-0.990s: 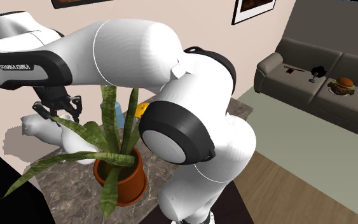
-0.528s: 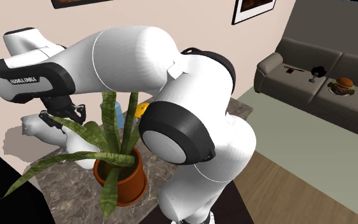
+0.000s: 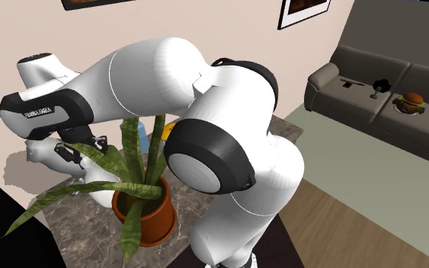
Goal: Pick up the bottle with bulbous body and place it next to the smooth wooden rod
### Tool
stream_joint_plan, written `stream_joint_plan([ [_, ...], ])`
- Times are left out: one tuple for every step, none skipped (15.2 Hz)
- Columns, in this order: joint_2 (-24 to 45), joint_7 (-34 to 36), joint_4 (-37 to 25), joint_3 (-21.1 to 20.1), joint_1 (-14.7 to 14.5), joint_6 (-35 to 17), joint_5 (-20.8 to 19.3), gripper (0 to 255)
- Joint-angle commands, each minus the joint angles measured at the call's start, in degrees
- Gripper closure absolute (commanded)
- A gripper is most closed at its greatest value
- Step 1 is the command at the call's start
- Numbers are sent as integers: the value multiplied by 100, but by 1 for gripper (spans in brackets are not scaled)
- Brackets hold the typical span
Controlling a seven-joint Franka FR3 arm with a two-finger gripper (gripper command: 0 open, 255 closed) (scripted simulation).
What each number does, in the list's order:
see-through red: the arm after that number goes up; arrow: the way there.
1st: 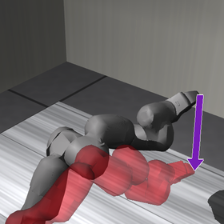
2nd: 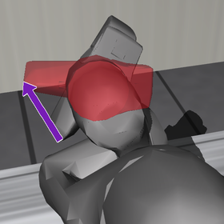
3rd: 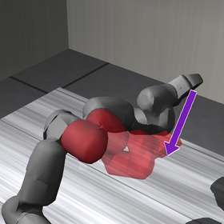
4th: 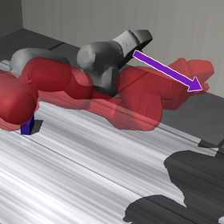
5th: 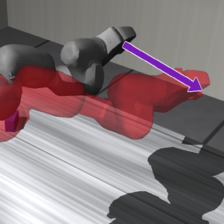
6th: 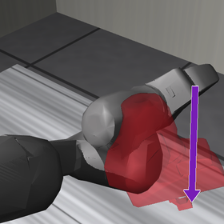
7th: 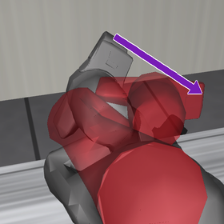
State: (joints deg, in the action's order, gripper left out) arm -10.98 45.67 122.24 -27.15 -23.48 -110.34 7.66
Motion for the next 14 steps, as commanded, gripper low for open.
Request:
stream_joint_plan([
  [23,0,121,-12,-4,-148,-2,255],
  [45,3,178,-20,-5,-226,-6,255],
  [68,7,235,-28,-6,-304,-12,255],
  [93,11,290,-36,-7,-383,-18,255],
  [119,16,344,-44,-8,-461,-25,255],
  [163,24,424,-56,-10,-582,-37,255],
  [161,24,426,-56,-10,-582,-36,255],
  [162,24,425,-56,-10,-582,-36,255],
  [163,24,425,-56,-10,-582,-37,255],
  [163,24,425,-56,-10,-582,-37,255],
  [163,24,424,-56,-10,-582,-37,255],
  [163,24,424,-56,-10,-582,-37,255],
  [163,24,424,-56,-10,-582,-37,255],
  [163,24,424,-56,-10,-582,-37,255],
])
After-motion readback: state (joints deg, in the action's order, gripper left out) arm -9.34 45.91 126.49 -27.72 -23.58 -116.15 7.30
